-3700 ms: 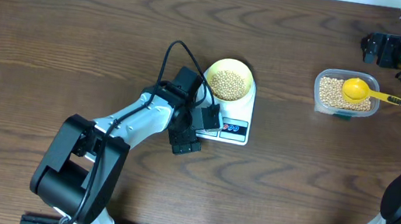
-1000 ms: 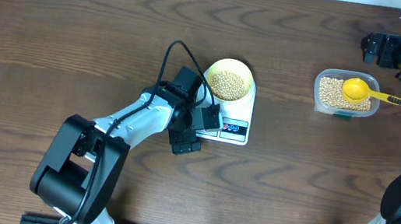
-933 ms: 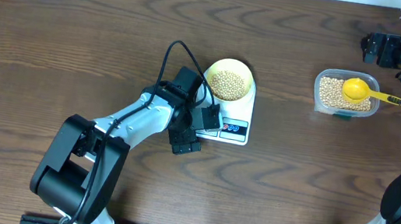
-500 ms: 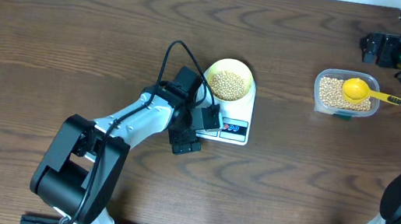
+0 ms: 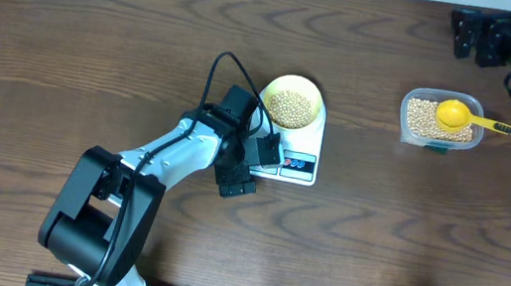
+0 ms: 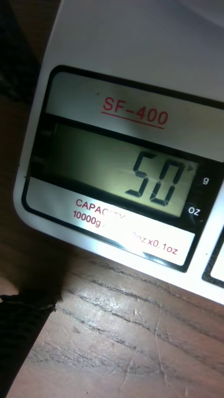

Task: Scoop item into bowl and weigh 50g on scale

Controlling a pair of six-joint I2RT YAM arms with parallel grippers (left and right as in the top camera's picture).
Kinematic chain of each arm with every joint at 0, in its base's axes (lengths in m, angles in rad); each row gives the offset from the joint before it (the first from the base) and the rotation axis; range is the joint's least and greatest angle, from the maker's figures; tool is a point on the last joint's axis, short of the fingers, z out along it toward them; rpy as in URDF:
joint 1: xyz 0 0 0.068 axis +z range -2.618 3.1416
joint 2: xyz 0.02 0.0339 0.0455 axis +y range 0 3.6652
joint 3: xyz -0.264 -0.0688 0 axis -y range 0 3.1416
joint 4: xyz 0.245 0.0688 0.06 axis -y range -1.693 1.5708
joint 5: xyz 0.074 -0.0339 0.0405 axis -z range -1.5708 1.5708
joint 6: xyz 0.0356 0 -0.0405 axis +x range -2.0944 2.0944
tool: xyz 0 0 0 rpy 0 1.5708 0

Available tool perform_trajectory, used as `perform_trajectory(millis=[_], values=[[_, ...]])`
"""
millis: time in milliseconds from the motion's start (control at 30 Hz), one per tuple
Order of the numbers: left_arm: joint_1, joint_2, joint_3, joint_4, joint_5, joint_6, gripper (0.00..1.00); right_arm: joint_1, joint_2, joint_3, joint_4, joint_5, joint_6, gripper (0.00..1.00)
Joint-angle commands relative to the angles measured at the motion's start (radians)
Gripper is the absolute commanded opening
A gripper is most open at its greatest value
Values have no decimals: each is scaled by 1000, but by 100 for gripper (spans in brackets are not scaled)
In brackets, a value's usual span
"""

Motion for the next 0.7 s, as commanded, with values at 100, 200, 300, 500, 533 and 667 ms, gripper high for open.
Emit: perform_trajectory(millis=[100,200,300,500,533,667], values=[[-13,55,-17,-3,19,29,98,30,-39,-14,0,3,-1,99],[-13,55,-17,-3,19,29,98,50,-71,-95,50,3,-1,99],[-13,55,-17,-3,19,29,98,65,-124,-216,186,3,-1,99],[-13,55,-17,-3,19,29,98,69,-320,-528,549,-3,0,99],[-13,55,-17,-3,19,29,98,71,-346,-570,600,-5,0,99],[-13,55,-17,-3,19,29,98,93,-439,-729,779,-5,-1,99]])
